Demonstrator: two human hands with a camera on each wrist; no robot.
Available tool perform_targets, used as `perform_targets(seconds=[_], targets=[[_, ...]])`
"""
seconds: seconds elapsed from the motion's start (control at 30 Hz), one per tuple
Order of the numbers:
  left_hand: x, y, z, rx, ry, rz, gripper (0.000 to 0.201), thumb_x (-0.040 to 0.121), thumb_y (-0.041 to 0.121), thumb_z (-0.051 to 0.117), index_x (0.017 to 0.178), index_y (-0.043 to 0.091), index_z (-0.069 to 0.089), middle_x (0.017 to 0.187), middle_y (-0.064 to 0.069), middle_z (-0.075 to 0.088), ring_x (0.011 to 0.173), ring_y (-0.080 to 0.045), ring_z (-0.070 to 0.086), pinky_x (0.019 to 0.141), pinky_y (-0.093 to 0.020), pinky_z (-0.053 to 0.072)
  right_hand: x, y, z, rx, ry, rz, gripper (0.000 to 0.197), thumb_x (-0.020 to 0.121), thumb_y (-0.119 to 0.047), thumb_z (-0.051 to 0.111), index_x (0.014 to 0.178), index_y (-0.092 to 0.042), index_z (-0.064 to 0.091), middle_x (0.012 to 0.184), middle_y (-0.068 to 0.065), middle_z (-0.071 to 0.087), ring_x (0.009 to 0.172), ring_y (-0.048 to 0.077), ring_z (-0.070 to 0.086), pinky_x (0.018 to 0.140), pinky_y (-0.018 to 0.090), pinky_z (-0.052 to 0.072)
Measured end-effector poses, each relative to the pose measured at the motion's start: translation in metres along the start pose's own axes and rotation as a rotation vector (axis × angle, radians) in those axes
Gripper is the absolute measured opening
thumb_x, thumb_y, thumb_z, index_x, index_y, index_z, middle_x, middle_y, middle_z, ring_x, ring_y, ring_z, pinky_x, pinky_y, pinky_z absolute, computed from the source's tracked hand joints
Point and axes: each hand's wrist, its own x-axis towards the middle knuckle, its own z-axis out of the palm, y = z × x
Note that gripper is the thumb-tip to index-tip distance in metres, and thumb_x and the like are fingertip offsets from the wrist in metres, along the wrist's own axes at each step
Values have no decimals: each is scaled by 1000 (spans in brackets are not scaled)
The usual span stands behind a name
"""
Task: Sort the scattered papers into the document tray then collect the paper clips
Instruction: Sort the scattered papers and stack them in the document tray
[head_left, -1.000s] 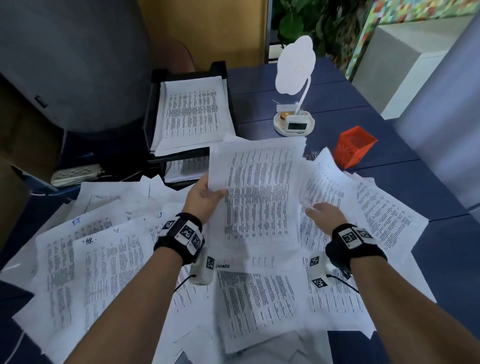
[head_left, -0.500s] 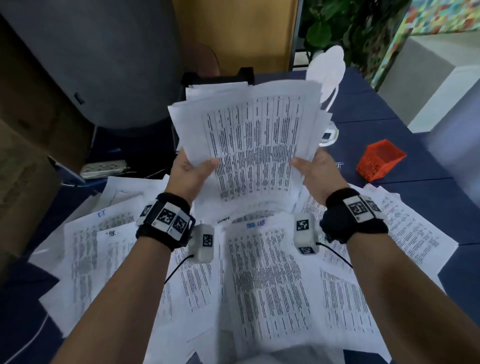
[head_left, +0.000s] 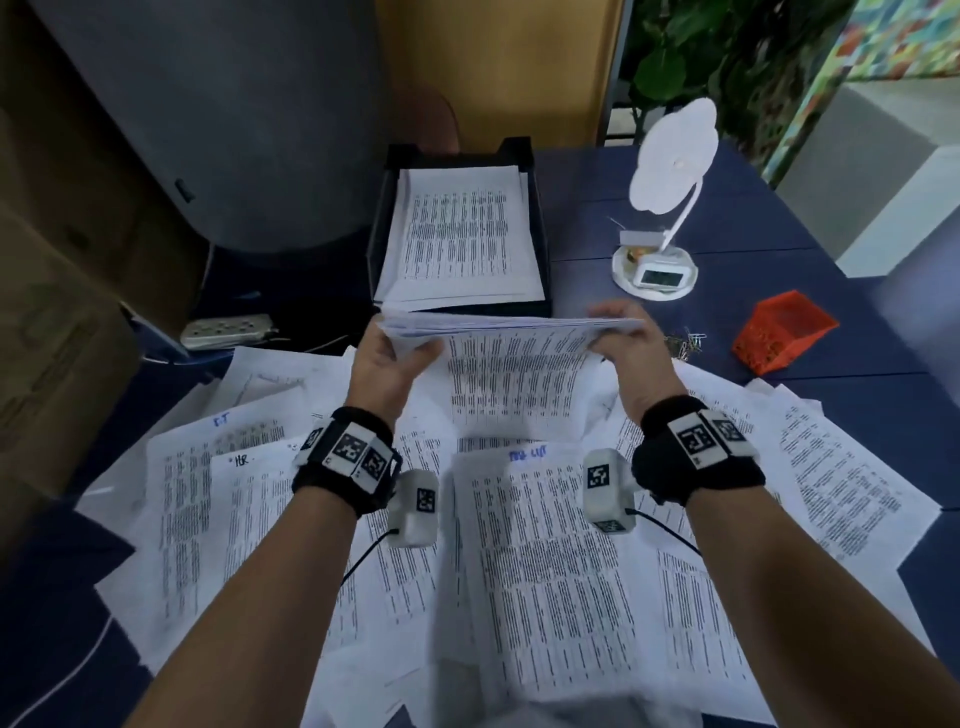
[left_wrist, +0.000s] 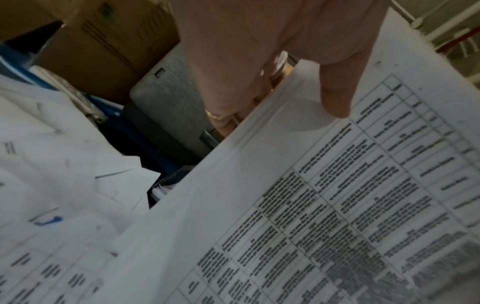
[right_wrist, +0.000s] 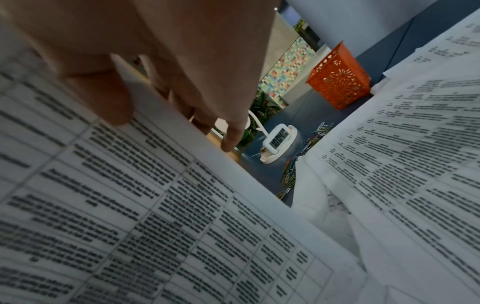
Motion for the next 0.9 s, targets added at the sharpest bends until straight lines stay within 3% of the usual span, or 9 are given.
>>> perform_targets(seconds=[0.07,0.17,0.3,0.43,0.53,0.6,0.73,0.83,0.9], targets=[[0,5,10,13,8,-3,35,82,-3,67,115,-2,56,102,-3,66,92,-10,66,84,-20,53,1,-5,5,1,-15,-23,25,81,13,54,87,-11,57,82,2,59,73,8,56,64,14,47],[-2,16,25,34,65,82,17,87,7,65,100,13,55,96,9,62,77,4,63,70,-2,46,2,-14,11,69,55,-62,25,87,6,56,96,-17,57,91,-7,66,80,-3,65,75,19,53],[2,14,24,44,40,184,30,88,2,63,111,18,53,104,5,63,93,1,63,79,-15,51,5,-16,15,119,157,-101,32,87,6,56,103,-22,53,94,-9,65,83,-3,64,77,18,53],[3,-17,16,3,68,65,36,85,-1,64,108,23,49,103,4,62,92,-8,63,84,-26,53,6,7,17,64,129,2,39,83,9,53,112,-16,49,101,-2,64,91,11,62,85,30,51],[-1,-42,15,248,-84,-7,29,85,1,63,102,24,60,93,7,61,82,-8,59,71,-19,50,2,28,16,49,104,123,42,82,12,49,116,-13,49,104,1,63,96,17,60,94,39,49],[-2,-54,16,355,-73,-64,17,88,-4,56,91,13,59,80,5,55,71,-10,51,64,-19,44,-2,39,15,22,84,166,44,83,13,47,122,-9,49,112,6,63,104,20,59,99,42,46],[-3,-44,15,241,-28,-16,14,89,9,63,97,21,62,91,7,63,81,-1,59,70,-12,46,-6,32,14,27,119,119,47,83,14,46,127,-5,46,106,0,64,99,13,59,86,28,49],[3,-24,15,218,-90,22,18,86,14,68,100,24,63,91,-2,64,79,-13,57,68,-15,48,-2,15,15,57,135,55,46,85,12,48,126,-8,46,105,-5,63,98,10,60,88,27,50],[5,-11,18,269,-89,57,7,88,20,66,90,24,61,83,-6,57,75,-15,48,60,-18,44,0,1,19,28,115,-25,43,87,9,51,127,-6,46,112,-2,63,100,5,60,91,23,51]])
